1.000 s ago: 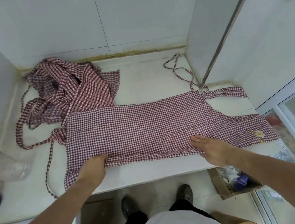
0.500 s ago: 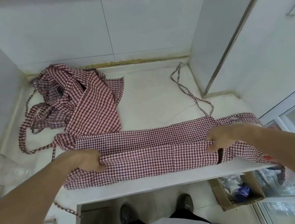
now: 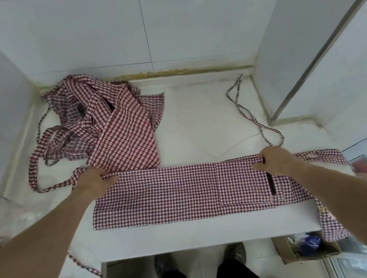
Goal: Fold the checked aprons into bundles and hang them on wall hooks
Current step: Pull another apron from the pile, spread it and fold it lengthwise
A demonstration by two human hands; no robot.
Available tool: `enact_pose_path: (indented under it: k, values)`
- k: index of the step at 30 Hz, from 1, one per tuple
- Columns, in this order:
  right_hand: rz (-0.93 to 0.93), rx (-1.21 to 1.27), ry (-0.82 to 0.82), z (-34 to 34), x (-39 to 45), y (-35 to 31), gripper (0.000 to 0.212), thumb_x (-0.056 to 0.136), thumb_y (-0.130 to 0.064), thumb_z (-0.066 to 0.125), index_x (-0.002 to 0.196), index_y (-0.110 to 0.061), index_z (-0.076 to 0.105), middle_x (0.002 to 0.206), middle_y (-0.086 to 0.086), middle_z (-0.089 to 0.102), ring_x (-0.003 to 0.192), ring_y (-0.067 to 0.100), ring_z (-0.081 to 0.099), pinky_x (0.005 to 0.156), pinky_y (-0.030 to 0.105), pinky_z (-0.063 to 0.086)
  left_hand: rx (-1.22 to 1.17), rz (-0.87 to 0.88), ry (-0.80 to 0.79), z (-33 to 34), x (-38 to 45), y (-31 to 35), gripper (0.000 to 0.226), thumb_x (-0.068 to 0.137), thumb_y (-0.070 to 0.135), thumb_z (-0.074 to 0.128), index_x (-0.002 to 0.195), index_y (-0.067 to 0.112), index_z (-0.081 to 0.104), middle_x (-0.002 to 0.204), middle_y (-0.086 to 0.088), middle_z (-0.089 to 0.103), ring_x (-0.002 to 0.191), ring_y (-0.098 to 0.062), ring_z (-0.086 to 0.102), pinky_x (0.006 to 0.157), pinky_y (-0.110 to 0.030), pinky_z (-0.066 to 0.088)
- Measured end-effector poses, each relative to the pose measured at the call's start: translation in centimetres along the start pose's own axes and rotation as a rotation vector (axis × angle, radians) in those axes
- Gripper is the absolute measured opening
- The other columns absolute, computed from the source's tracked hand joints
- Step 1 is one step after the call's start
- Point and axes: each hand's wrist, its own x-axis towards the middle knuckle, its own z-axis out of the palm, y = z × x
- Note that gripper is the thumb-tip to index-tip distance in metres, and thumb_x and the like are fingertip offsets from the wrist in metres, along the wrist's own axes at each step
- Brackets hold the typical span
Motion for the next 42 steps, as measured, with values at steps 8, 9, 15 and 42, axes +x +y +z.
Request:
enact_pose_path:
  k: [8,9,15,42]
  values:
    - [0.123,-0.074,-0.029,1.7,2.1,-0.6,0.075,0.090,-0.071,0.045,0.130,-0.009,0.053,0.131,0.017,0.055,0.127,0.035,0.047,0.109,0.047,0.039,-0.352,-0.265,0.039,2.3,1.1,-2.8,0.066,0.089,0.042,0.068,0.139,0.003,0.050,0.133,-0.021,0.058,0.118,-0.041,0.057,0.098,-0.049,0.052]
    - [0.143,-0.071,-0.046,2.0,2.5,-0.4,0.078,0.089,-0.073,0.044,0.132,-0.009,0.051,0.134,0.019,0.052,0.130,0.038,0.044,0.110,0.051,0.037,-0.286,-0.250,0.068,2.2,0.7,-2.5,0.064,0.092,0.042,0.064,0.139,0.002,0.049,0.133,-0.022,0.058,0.120,-0.041,0.055,0.102,-0.047,0.048]
    - [0.102,-0.132,-0.082,1.3,3.1,-0.7,0.077,0.092,-0.073,0.037,0.131,-0.008,0.053,0.131,0.013,0.058,0.126,0.030,0.051,0.112,0.043,0.034,-0.316,-0.223,0.107,3.2,0.5,-1.8,0.050,0.099,0.036,0.056,0.126,-0.006,0.057,0.127,-0.024,0.060,0.117,-0.043,0.056,0.098,-0.046,0.044]
    - [-0.034,0.014,-0.146,3.5,2.4,-7.7,0.078,0.087,-0.076,0.045,0.117,-0.007,0.061,0.114,0.012,0.066,0.103,0.027,0.062,0.084,0.034,0.049,0.099,0.708,0.098,15.6,-10.0,14.7,0.053,0.096,0.037,0.052,0.141,0.015,0.034,0.138,-0.011,0.034,0.124,-0.026,0.039,0.106,-0.050,0.039]
